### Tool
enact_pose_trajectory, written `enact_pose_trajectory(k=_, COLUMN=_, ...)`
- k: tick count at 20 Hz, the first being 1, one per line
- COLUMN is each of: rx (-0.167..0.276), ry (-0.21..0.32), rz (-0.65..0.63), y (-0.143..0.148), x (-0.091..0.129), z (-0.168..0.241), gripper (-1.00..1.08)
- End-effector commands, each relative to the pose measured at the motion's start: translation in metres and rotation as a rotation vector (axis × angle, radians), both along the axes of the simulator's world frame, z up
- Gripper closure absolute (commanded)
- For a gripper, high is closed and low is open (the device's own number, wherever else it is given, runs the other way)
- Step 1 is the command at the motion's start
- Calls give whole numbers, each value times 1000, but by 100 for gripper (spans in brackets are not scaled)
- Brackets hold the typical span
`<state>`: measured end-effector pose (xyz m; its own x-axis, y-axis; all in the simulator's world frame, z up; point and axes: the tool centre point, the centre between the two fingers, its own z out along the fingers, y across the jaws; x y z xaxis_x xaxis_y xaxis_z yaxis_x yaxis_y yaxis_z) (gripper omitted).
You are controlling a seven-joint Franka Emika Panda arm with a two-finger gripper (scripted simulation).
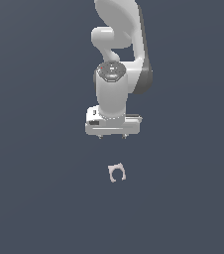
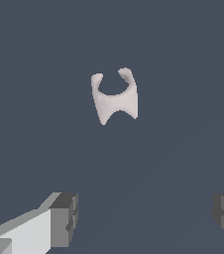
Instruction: Pick up the object and move it to a goal position.
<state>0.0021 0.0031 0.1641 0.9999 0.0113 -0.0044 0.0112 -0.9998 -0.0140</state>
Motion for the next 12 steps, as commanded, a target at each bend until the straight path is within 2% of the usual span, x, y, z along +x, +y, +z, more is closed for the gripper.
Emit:
enact_pose_trajectory(k=1, rx=0, ry=0, rz=0, y=0, x=0, z=0, gripper=-92)
enact_pose_trajectory(k=4, rx=3, ry=2, rz=4, y=7, x=-1, z=1, gripper=-92)
enact_pose_trajectory(k=9, rx=16, ry=9, rz=24, y=35, x=-4, z=3, gripper=-92)
enact_pose_trajectory(k=12, rx=18, ry=9, rz=27, y=38, x=-4, z=2, gripper=-92)
